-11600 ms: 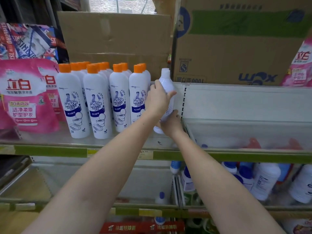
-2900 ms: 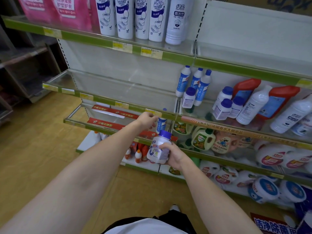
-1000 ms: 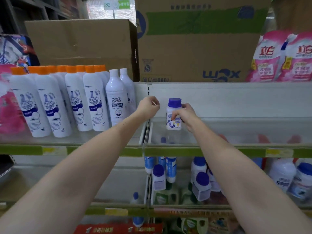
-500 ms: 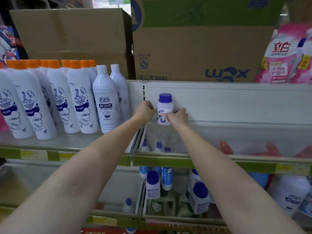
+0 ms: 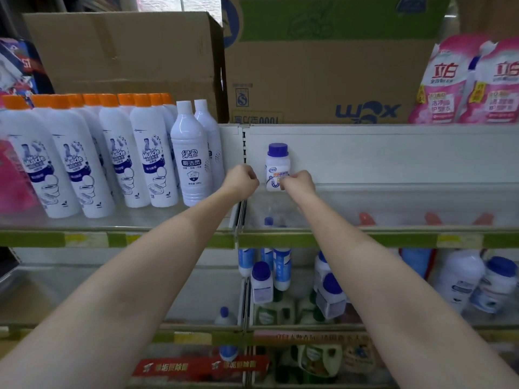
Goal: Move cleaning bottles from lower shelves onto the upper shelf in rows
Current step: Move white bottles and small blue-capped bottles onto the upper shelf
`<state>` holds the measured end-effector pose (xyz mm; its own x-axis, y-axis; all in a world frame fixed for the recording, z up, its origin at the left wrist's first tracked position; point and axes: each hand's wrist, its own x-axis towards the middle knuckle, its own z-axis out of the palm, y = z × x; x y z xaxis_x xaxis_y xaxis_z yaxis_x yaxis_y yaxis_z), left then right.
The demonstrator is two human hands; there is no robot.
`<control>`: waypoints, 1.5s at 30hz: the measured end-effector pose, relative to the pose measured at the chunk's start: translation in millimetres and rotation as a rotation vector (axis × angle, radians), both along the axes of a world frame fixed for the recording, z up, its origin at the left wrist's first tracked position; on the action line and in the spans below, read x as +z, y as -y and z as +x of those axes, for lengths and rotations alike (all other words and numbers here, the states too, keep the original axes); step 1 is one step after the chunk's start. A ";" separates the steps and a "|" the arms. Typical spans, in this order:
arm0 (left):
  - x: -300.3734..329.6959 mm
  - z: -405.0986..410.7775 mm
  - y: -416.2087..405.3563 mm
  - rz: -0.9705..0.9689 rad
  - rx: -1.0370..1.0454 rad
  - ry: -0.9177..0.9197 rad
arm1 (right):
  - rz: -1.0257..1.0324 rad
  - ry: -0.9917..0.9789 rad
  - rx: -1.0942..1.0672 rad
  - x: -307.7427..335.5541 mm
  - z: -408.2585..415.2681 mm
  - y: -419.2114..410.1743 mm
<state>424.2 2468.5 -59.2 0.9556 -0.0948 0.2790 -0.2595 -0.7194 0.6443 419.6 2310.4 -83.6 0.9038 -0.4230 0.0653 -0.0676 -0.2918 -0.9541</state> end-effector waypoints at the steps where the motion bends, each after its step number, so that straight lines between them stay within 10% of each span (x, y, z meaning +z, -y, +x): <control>1: -0.2 -8.9 -2.3 0.009 -0.010 0.000 | -0.009 0.008 -0.003 -0.6 -8.9 -2.3; 13: -26.2 -109.6 -16.2 -0.005 -0.181 -0.005 | 0.020 0.106 -0.112 -18.9 -132.2 -13.5; 20: -66.9 -150.9 -14.7 0.239 -0.231 0.508 | -0.083 -0.044 -0.065 -68.7 -181.6 -1.6; 27: -113.4 -160.7 -2.3 0.304 -0.361 0.043 | -0.067 -0.148 -0.098 -114.1 -205.7 13.8; 45: -204.0 -109.5 218.8 0.193 -0.365 -0.265 | -0.139 -0.296 -0.183 -199.1 -188.2 228.3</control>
<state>314.7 2249.7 -263.3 0.8861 -0.4628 -0.0254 -0.3618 -0.7248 0.5863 231.4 2082.0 -282.7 0.8027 -0.5844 -0.1189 -0.3971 -0.3749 -0.8377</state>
